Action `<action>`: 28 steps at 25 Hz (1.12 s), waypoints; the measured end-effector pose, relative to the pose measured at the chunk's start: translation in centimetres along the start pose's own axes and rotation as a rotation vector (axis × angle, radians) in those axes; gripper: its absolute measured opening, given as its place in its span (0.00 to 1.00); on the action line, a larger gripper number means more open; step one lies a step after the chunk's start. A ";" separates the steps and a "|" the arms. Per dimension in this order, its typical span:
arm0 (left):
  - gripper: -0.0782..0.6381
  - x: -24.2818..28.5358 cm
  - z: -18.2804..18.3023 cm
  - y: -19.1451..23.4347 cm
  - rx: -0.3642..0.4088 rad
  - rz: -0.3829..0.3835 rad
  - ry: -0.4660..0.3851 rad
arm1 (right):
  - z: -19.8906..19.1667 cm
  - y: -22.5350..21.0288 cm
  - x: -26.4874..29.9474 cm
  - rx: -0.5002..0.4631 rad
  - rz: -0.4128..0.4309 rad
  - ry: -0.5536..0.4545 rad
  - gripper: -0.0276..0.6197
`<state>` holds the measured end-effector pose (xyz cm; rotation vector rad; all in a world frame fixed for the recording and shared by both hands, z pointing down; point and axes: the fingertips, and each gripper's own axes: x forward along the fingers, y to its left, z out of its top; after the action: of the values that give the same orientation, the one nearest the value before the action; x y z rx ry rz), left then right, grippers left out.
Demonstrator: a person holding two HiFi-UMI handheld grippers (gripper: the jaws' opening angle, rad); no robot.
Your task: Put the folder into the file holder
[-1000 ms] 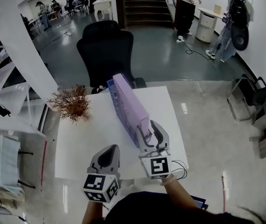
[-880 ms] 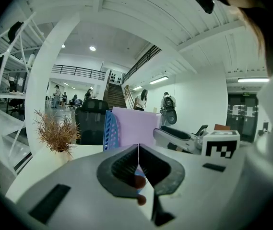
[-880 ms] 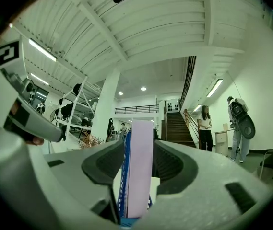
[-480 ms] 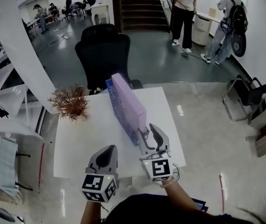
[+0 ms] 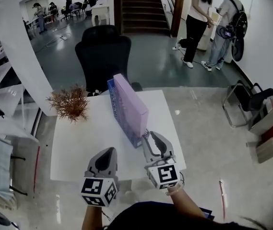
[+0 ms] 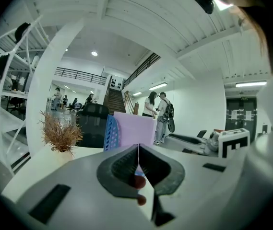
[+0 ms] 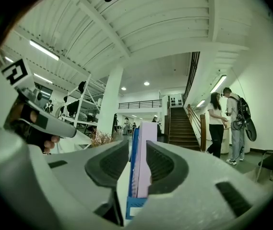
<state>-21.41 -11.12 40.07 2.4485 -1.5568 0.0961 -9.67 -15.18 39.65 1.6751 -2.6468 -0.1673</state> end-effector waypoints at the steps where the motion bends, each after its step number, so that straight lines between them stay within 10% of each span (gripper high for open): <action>1: 0.12 0.0 0.0 0.0 -0.002 0.001 -0.004 | -0.2 0.0 -0.2 -0.003 0.002 0.008 0.21; 28: 0.12 1.0 1.5 -5.2 0.000 0.151 -0.050 | 0.9 -3.9 -3.3 0.013 0.134 0.018 0.05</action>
<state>-16.42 -10.29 37.99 2.3474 -1.7616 0.0623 -4.79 -13.80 38.61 1.4888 -2.7404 -0.1345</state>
